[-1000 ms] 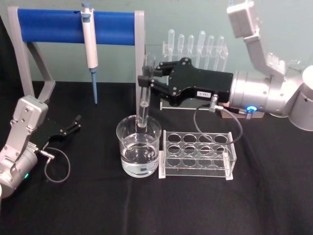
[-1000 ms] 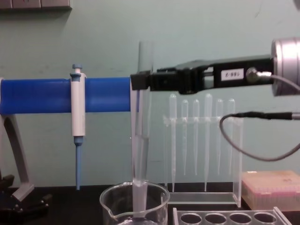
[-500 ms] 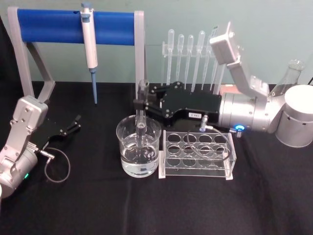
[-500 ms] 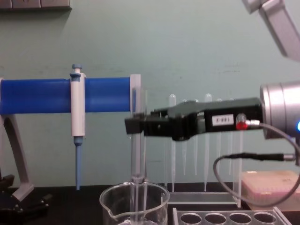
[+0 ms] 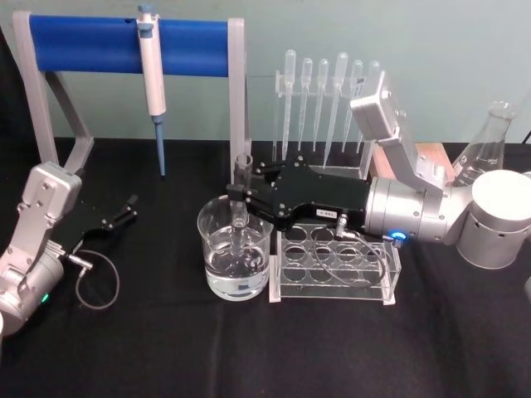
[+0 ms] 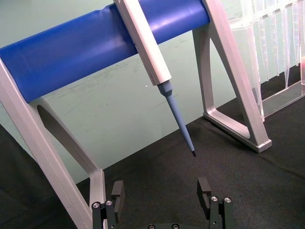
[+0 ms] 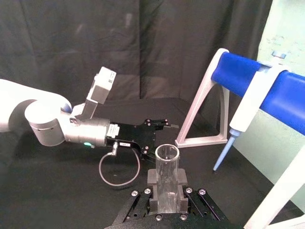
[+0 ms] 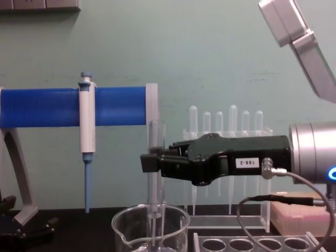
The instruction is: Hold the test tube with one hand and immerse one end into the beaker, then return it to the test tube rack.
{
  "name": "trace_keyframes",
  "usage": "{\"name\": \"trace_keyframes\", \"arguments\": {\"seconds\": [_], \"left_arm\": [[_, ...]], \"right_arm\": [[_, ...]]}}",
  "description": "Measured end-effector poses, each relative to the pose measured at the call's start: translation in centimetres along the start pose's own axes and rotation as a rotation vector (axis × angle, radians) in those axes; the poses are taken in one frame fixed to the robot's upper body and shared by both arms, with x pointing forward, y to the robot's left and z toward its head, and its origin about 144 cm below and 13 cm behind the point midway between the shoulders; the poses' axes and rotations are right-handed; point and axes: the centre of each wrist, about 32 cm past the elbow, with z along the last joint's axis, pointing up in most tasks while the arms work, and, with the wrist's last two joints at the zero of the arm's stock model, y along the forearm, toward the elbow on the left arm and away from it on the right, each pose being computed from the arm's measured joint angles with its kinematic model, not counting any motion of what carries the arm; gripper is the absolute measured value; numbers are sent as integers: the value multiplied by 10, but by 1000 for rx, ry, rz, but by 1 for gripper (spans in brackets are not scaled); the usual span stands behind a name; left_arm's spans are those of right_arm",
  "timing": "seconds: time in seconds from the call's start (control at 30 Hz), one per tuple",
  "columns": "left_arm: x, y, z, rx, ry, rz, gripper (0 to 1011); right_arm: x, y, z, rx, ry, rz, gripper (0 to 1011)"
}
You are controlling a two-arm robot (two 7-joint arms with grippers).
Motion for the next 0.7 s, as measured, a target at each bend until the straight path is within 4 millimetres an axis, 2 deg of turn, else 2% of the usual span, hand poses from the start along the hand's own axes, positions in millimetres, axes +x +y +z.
{"name": "trace_keyframes", "arguments": {"seconds": [0.7], "left_arm": [[0, 0, 0, 0, 0, 0, 1000]], "right_arm": [[-2, 7, -25, -37, 7, -3, 225]]}}
